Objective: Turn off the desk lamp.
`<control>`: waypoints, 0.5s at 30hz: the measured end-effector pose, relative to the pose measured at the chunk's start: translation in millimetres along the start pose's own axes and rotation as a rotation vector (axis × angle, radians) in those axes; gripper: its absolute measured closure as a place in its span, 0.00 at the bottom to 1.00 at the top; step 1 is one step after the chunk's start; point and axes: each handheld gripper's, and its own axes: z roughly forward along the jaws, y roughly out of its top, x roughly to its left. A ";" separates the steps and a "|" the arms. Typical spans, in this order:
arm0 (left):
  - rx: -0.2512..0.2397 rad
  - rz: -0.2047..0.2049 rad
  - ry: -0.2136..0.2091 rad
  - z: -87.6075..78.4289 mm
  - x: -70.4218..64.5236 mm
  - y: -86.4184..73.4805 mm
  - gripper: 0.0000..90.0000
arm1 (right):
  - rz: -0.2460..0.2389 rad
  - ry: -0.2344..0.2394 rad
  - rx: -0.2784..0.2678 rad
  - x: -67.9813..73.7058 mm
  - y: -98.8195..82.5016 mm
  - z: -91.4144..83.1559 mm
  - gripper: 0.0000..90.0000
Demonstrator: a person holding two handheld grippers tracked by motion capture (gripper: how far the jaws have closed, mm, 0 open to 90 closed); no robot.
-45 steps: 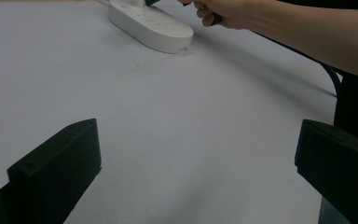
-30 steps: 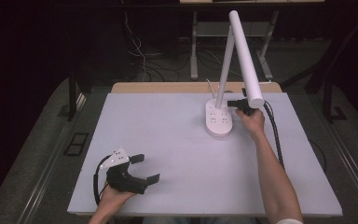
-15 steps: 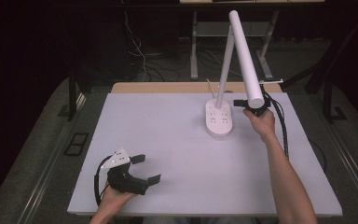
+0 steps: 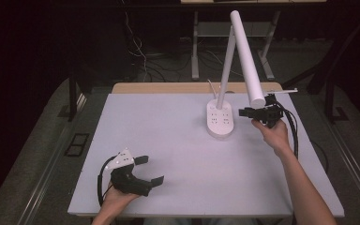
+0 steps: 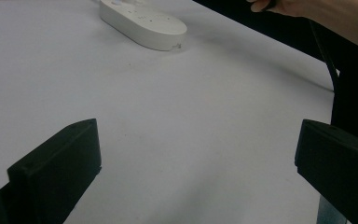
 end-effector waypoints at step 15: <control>-0.015 -0.011 -0.001 -2.3 -0.2 0.0 0.00 | -0.091 0.025 -0.018 38.2 -23.3 -34.4 0.12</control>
